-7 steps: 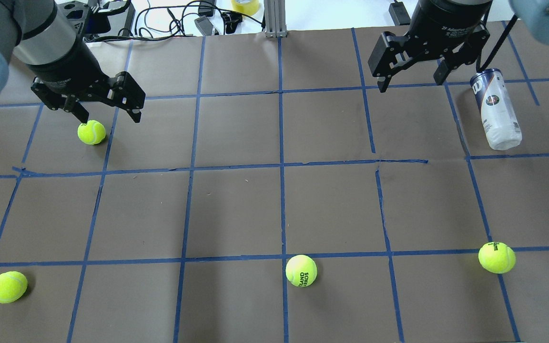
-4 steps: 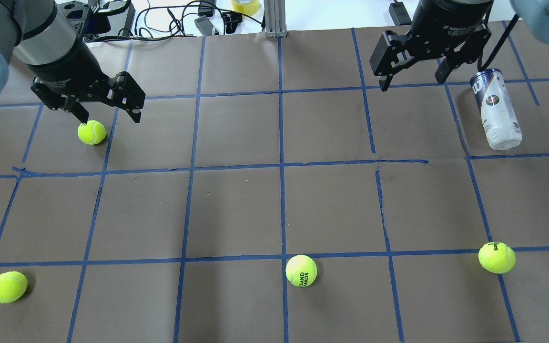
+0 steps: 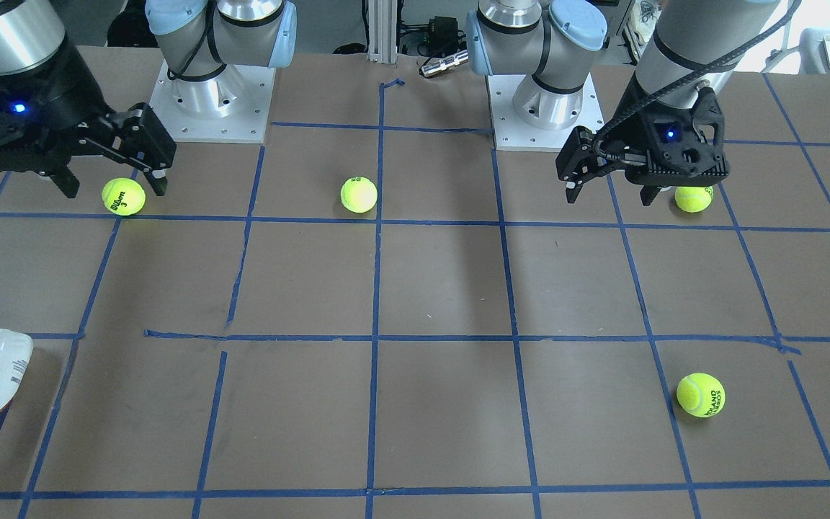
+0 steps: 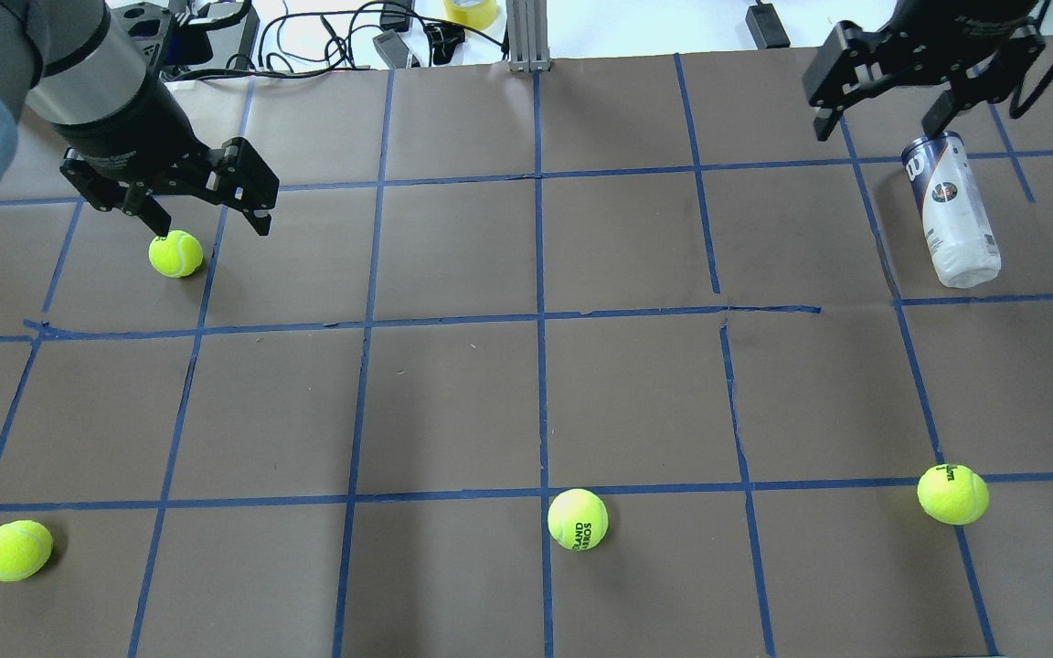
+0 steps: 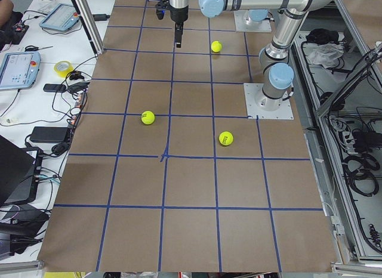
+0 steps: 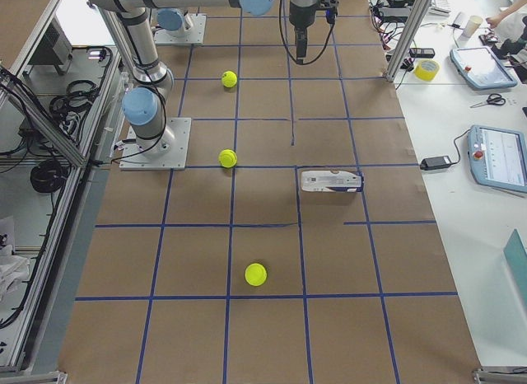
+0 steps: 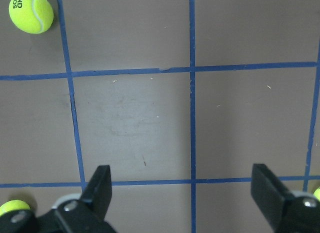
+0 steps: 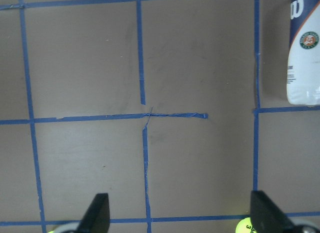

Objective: Lift up tennis ball bucket
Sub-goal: 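Move the right gripper over the white-and-blue tennis ball can and close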

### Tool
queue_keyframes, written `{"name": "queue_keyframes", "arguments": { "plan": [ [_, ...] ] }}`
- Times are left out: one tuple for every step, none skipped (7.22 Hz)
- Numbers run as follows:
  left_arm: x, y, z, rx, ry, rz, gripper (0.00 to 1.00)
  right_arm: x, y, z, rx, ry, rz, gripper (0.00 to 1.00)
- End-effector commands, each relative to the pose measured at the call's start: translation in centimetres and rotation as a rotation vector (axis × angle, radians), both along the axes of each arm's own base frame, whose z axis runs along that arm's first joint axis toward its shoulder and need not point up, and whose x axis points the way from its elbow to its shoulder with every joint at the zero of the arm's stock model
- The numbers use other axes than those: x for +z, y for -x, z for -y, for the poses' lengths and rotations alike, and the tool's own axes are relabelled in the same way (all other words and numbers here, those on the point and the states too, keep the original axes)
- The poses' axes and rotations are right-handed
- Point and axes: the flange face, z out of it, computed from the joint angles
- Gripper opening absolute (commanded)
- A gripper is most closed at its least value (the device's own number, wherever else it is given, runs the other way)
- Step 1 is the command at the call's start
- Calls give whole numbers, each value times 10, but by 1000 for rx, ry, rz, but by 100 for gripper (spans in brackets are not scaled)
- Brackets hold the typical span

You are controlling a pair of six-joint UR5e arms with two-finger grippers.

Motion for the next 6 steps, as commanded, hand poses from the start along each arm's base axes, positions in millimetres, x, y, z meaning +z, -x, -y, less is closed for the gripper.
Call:
{"name": "queue_keyframes", "arguments": {
  "plan": [
    [1,-2,0,3,2,1,100,-54,83,59,-88,-5,-86,100],
    [0,-2,0,3,0,1,100,-88,104,84,-103,-14,-108,100],
    [-1,-1,0,1,-1,-1,100,-122,134,105,-129,-14,-109,100],
    [-1,-1,1,4,-3,-1,100,-159,154,123,-91,-22,-108,100],
    [-1,-1,1,6,-3,-1,100,-190,182,130,-32,-44,-103,100],
    [-1,-2,1,4,-1,-1,100,-214,202,137,-26,-43,-103,100]
  ]
}}
